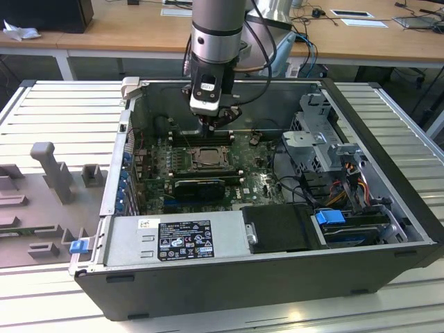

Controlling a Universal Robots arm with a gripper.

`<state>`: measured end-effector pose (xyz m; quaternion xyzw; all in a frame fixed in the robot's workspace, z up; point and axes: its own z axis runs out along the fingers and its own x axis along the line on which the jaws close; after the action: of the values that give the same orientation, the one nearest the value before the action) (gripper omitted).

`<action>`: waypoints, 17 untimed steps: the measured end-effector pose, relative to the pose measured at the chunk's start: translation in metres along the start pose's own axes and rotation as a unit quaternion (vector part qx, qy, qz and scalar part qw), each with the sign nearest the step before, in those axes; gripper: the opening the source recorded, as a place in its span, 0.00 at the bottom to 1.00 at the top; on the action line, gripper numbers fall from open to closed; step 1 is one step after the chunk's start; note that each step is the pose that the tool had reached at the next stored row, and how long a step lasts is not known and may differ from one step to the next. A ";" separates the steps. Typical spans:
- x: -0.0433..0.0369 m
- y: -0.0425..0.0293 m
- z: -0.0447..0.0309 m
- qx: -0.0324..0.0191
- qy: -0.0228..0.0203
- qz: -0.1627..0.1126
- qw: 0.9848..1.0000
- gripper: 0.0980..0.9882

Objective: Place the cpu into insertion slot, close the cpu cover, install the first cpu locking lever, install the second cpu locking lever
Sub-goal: 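Install the first cpu locking lever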

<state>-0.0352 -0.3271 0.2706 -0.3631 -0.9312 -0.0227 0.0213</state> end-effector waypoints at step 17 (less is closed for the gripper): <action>0.0000 0.0000 0.0000 0.006 0.003 -0.114 0.994 0.01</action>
<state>-0.0352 -0.3272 0.2706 -0.2548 -0.9665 -0.0203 0.0232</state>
